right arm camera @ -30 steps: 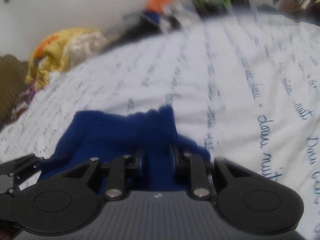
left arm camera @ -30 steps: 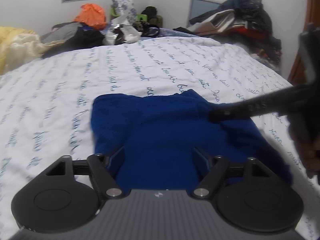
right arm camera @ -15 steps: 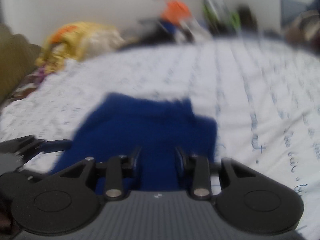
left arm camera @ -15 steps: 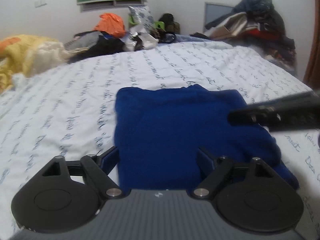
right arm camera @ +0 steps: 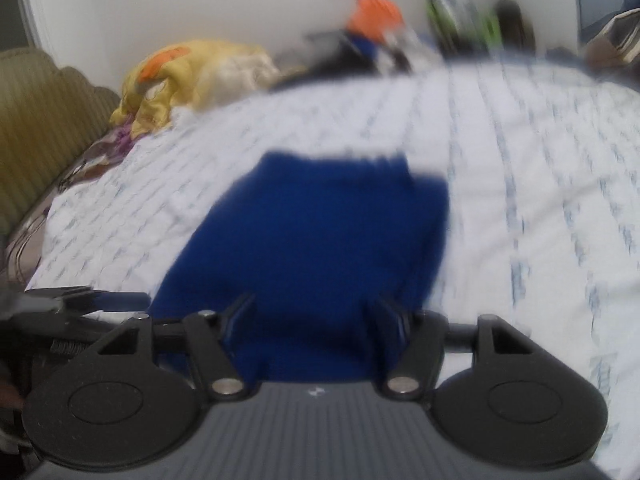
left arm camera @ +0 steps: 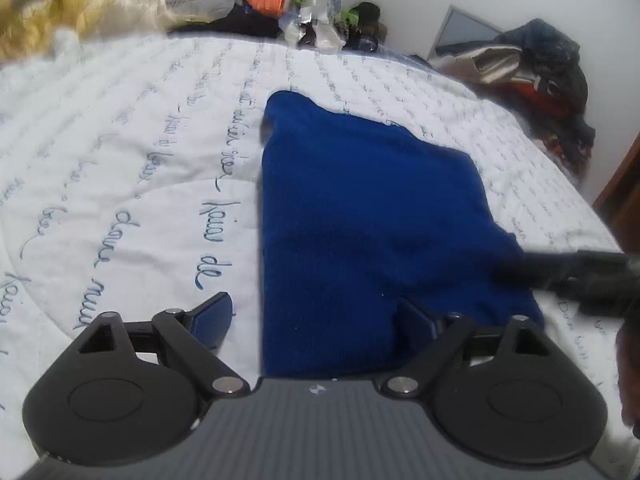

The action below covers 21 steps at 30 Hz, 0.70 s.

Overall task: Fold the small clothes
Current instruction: 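Fold the sweater edge over with the right gripper and release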

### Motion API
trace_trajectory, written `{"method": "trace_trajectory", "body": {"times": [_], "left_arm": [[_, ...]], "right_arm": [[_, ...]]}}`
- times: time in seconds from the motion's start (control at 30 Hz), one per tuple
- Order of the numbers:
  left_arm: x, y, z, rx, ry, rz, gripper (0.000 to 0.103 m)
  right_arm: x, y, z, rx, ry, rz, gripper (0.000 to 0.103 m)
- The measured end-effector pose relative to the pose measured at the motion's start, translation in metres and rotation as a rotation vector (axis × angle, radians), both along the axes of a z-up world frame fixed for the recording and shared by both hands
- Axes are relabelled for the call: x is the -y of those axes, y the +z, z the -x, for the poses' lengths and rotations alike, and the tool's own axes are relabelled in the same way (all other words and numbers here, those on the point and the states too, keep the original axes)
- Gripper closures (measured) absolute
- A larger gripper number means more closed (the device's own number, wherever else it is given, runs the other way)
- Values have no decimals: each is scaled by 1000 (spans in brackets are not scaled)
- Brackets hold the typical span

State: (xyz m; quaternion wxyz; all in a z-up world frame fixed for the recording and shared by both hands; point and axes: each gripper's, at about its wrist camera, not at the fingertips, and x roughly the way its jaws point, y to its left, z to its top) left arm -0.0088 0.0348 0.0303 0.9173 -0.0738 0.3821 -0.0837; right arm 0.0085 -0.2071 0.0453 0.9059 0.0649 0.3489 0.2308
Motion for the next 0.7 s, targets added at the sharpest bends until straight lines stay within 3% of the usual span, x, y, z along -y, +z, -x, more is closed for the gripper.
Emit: {"method": "trace_trajectory", "body": {"times": [0.07,0.1,0.13,0.2,0.27,0.4,0.47,0.5,0.53,0.57,0.6,0.7], "left_arm": [[11,-1,0,3,-9,-57,11],[13,-1,2,-2,-16,-71,12],[11,1,4,-7,-19,-62,14],[0,4,11,-22,-11,-18,15],[-13,4,15,-47,13,48,15],[-16,4,10,-56,50,120,8],[-4,3,4,-47,28,100,8],[5,3,2,-38,21,53,8],[13,2,0,-36,13,1,8],[18,2,1,-35,7,-32,8],[20,1,2,-33,3,-46,8],[17,0,7,-25,9,-37,8]], "right_arm": [[-16,-26,-4,-22,29,152,37],[-19,-35,5,111,68,210,34],[-16,-40,6,134,73,204,34],[-8,-33,-3,36,30,145,34],[-4,-24,3,22,-29,170,32],[18,-26,4,-61,-82,18,33],[20,-33,-3,-100,-110,-11,33],[15,-35,-4,-91,-106,21,33],[6,-37,-2,-41,-85,94,33],[-4,-40,1,24,-58,192,23],[-4,-42,2,55,-55,218,19],[17,-38,-6,-17,-126,170,17]]}}
